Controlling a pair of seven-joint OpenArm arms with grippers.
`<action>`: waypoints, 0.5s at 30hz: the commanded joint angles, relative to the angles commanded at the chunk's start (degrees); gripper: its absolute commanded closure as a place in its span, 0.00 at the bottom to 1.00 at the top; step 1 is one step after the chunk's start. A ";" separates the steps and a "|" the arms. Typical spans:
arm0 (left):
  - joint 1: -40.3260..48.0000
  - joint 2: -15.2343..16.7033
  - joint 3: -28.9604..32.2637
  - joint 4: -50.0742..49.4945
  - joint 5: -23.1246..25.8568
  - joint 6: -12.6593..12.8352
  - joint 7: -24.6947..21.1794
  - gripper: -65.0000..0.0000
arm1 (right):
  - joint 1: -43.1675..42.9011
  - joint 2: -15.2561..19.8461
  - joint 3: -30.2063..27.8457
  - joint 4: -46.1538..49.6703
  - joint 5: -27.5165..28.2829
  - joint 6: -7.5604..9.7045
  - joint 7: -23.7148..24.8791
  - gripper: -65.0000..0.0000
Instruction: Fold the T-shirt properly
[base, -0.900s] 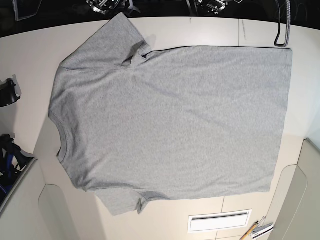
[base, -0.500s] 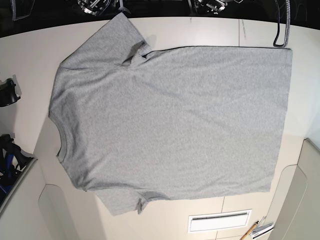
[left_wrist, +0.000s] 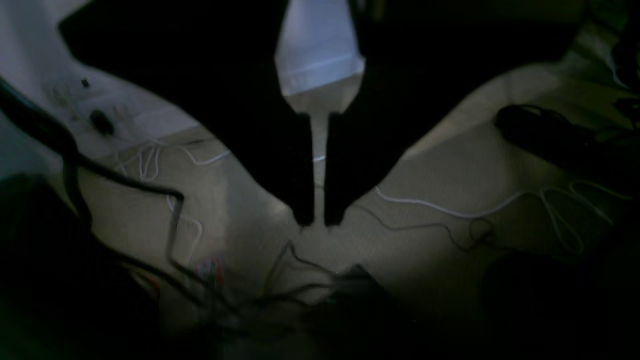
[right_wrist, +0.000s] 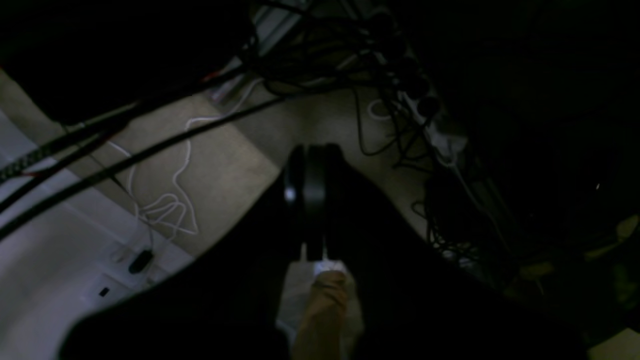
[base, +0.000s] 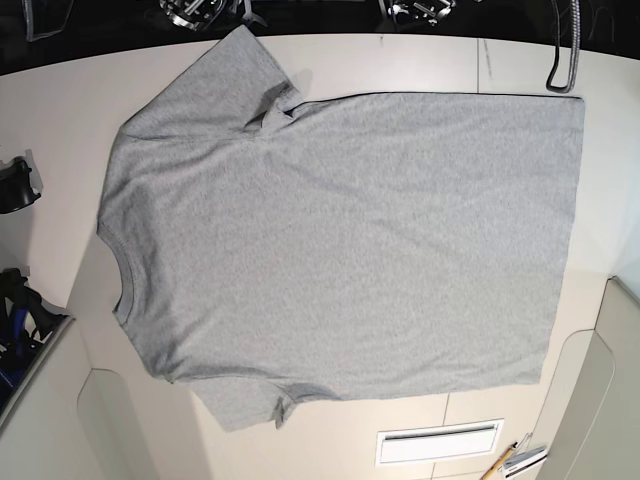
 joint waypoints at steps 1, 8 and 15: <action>0.26 -0.15 0.00 0.00 -0.20 -0.02 0.00 0.93 | -0.17 0.02 0.00 0.02 0.02 0.00 0.00 0.98; 4.24 -2.03 0.00 0.59 -1.03 -4.76 0.00 0.93 | -1.90 2.45 0.00 2.49 0.04 -0.02 0.00 0.98; 9.99 -7.48 0.00 9.33 -3.80 -4.68 0.00 0.93 | -5.97 7.13 0.00 9.22 0.07 0.00 0.00 0.98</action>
